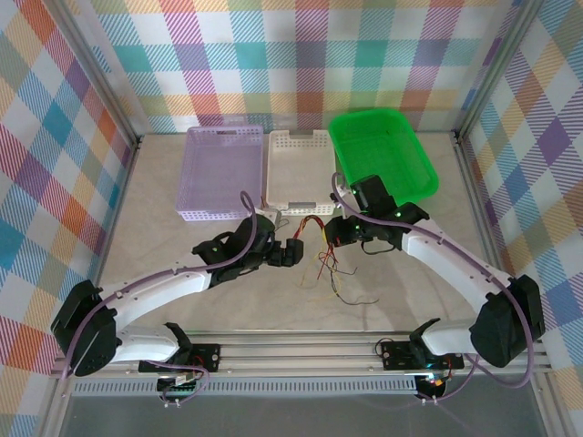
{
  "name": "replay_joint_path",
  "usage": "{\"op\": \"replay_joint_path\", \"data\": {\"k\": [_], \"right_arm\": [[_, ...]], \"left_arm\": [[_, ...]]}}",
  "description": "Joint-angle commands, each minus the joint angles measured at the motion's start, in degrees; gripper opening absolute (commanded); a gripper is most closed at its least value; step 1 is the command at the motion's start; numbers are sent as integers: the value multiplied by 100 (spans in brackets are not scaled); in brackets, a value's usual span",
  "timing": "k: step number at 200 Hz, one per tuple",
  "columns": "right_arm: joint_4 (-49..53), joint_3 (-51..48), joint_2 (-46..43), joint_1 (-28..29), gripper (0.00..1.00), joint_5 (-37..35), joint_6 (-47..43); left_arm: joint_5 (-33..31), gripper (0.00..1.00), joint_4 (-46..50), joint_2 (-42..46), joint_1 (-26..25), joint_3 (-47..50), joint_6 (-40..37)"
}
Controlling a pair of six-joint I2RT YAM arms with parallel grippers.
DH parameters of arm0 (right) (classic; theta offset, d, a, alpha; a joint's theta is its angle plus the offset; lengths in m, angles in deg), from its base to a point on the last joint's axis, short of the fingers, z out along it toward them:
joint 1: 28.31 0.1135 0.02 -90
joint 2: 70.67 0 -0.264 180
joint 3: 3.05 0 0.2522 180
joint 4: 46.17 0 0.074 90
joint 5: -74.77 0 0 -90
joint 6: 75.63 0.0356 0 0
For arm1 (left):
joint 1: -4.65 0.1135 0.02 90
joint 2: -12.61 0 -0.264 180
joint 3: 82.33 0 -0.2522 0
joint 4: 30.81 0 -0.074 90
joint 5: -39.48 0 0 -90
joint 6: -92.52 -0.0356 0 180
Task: Untangle the cables
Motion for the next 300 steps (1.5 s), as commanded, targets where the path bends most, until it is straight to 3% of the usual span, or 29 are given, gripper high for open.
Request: {"op": "replay_joint_path", "data": {"k": [1,44,94,131,157,179,199,213,235,267,285,300], "right_arm": [[149,219,-167,47,0,417,-74],[263,323,-259,54,0,619,-53],[422,448,-481,65,0,840,-32],[497,475,-543,65,0,898,-52],[526,475,-535,65,0,906,-70],[535,475,-535,65,0,897,-82],[537,470,-533,69,0,878,-81],[537,475,-534,65,0,763,-56],[529,531,-610,65,0,702,40],[289,589,-968,65,43,982,399],[182,650,-1172,65,55,1004,661],[14,623,-1320,65,55,1191,897]], "left_arm": [[3,100,-492,-68,-55,31,-627],[496,96,-1146,-178,-58,434,-741],[512,89,-1389,-408,-61,651,-806],[497,77,-1485,-549,-60,651,-826],[505,62,-1514,-471,-59,661,-829],[515,44,-1498,-359,-49,697,-813],[589,23,-1466,-244,-53,732,-783],[639,0,-1421,-162,-51,741,-756],[605,0,-1317,-46,-52,707,-682],[477,0,-1091,-32,-57,476,-492],[603,0,-1069,-29,-63,390,-370],[615,0,-974,-34,-76,293,-268]]}}
